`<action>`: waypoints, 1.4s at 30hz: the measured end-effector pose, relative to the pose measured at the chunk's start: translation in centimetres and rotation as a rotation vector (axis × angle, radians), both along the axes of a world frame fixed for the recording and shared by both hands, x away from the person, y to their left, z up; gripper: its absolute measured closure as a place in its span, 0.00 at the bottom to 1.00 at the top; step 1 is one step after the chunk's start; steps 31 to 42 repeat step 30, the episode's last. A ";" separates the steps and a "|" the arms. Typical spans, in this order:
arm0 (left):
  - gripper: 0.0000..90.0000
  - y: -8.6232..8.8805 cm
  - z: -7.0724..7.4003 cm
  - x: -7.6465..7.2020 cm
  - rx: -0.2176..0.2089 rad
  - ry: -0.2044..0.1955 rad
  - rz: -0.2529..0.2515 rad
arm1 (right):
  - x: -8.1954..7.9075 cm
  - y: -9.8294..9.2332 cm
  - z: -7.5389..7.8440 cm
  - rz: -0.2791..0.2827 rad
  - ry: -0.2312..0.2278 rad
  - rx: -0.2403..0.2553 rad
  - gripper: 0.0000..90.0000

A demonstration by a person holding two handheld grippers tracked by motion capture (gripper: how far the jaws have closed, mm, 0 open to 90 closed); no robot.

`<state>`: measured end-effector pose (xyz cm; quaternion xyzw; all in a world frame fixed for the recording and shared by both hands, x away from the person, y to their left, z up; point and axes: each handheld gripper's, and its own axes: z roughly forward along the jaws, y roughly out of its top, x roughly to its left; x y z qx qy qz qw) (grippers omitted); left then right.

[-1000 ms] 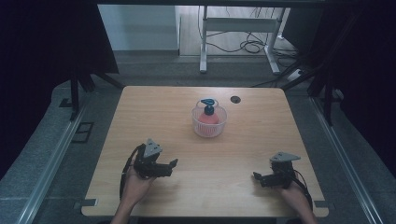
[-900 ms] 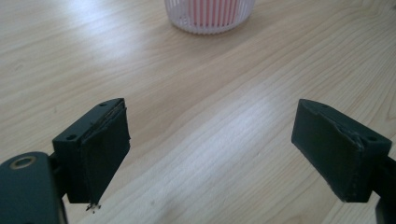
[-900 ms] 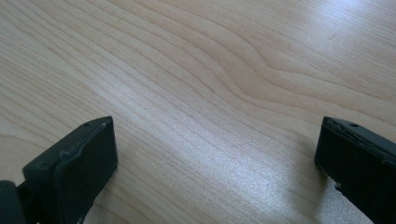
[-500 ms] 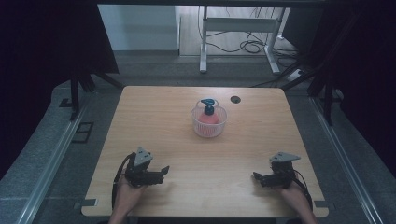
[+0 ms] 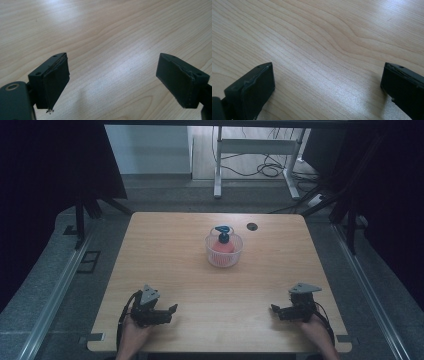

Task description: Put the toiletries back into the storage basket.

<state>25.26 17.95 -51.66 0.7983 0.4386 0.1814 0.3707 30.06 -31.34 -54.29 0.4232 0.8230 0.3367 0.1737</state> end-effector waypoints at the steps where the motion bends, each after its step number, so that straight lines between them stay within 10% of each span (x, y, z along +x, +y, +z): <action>1: 0.13 0.0 -0.1 0.0 0.001 0.003 0.000 | 0.0 0.0 0.0 -0.001 0.001 -0.001 0.00; 42: 0.12 0.3 -2.8 0.4 0.053 0.073 0.004 | 0.0 0.0 0.0 -0.003 0.002 -0.001 0.00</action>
